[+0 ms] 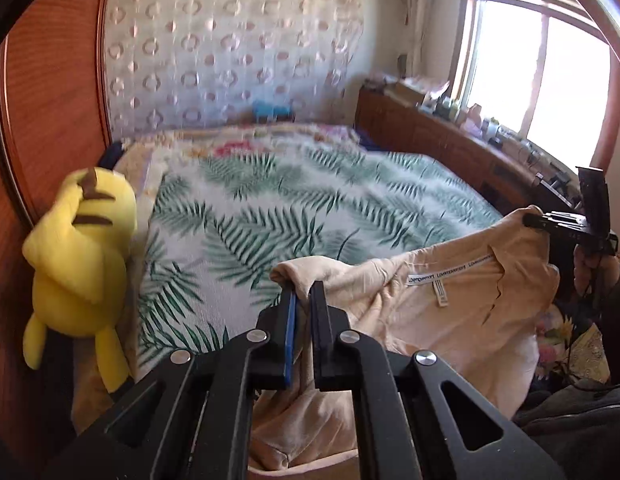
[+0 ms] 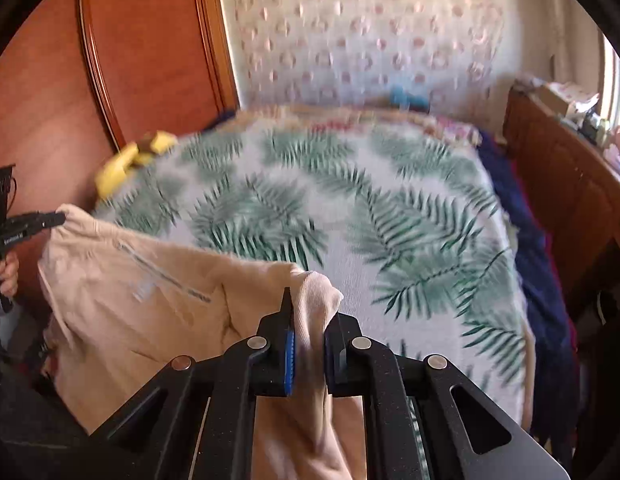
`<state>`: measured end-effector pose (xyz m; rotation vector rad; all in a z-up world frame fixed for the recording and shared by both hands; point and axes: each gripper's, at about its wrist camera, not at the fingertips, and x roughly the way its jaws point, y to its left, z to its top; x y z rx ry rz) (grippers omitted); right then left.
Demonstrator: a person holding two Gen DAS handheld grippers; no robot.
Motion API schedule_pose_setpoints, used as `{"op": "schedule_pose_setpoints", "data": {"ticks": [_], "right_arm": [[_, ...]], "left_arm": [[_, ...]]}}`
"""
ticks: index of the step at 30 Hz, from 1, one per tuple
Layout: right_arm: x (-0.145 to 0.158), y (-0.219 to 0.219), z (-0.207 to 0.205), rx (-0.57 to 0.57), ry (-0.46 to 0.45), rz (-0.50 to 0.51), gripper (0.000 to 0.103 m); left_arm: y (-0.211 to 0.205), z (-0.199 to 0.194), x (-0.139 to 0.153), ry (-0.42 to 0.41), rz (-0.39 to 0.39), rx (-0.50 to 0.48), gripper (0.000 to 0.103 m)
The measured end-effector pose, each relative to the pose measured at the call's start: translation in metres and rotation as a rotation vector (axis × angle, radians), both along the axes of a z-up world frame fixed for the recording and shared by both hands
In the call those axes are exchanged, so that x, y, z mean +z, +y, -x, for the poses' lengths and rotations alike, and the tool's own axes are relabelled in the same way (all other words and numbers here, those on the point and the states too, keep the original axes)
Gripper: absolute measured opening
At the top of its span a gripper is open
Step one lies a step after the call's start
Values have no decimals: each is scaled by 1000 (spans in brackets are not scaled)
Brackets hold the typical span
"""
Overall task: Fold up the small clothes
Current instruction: 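Lift the T-shirt high with both grippers and shake it out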
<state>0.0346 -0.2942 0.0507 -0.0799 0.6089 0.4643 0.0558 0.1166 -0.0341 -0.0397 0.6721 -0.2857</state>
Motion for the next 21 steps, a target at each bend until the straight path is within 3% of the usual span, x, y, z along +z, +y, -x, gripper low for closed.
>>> {"op": "schedule_pose_setpoints", "data": {"ticks": [6,13,21], "right_arm": [[46,-24,52,-25,-132,-44,10],[91,-52,108,-53,-274,-77,10],[118,-57,140,-32,-368,-62,10]], "left_arm": [[-2,40,56,-160,21,-7,7],[0,61,100,-296,-10,14,7],[6,66,124,-394,-13,46,7]]}}
